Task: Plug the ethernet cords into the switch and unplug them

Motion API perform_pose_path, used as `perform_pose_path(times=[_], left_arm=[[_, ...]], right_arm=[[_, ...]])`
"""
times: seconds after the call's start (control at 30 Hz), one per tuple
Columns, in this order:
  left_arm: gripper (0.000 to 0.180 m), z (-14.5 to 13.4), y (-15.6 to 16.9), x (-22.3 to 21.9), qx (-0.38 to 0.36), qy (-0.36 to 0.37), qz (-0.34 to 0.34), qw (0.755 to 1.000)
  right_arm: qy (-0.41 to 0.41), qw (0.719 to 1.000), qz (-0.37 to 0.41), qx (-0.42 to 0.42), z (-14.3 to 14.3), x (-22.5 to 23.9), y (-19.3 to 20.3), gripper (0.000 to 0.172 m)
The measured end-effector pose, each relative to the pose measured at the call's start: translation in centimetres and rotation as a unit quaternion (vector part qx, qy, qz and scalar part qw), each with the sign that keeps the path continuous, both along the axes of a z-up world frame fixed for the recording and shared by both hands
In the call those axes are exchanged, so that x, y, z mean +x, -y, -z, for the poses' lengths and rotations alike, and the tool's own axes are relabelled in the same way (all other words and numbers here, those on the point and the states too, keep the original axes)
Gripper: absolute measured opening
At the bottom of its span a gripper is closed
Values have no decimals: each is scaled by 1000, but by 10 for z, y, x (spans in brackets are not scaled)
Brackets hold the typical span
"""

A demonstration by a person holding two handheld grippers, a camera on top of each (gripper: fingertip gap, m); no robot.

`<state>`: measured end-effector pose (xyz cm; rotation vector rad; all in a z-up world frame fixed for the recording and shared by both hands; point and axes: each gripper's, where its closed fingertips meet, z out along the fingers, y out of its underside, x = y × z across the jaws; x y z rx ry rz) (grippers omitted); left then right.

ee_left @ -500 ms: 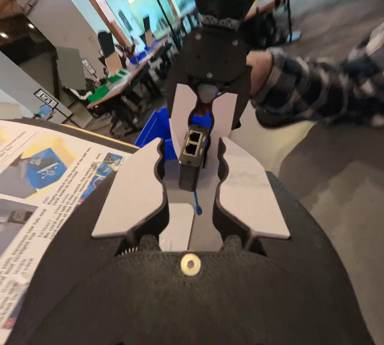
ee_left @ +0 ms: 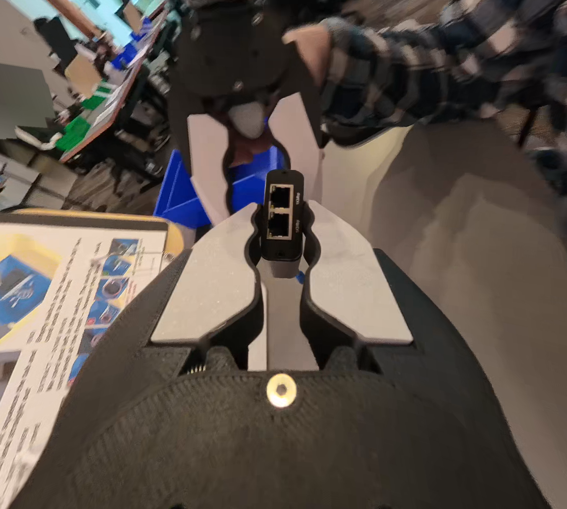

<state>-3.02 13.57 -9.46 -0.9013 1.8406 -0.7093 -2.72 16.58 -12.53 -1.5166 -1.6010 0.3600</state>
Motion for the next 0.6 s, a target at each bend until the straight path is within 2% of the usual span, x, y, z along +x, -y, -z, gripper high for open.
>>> perform_pose_path(times=[0.07,0.2,0.27,0.33,0.43,0.5,0.6], left_arm=[[24,-6,19,-7,-14,-7,57,998],[24,-14,49,-16,-7,-25,136,990],[24,-15,57,-16,8,-34,154,987],[24,-13,63,-15,21,-47,167,985],[24,-8,69,-17,40,-67,181,980],[24,-5,73,-20,43,-72,190,978],[24,-4,75,-25,46,-69,194,977]], right_arm=[[-32,997,-53,-56,-2,-2,12,70],[-56,961,-193,-192,-8,-12,44,80],[-51,933,-256,-249,-9,-23,65,84],[-21,914,-288,-284,0,-31,81,88],[-23,885,-337,-320,-1,-41,101,94],[-13,878,-351,-325,0,-44,104,76],[-1,880,-362,-308,3,-48,105,73]])
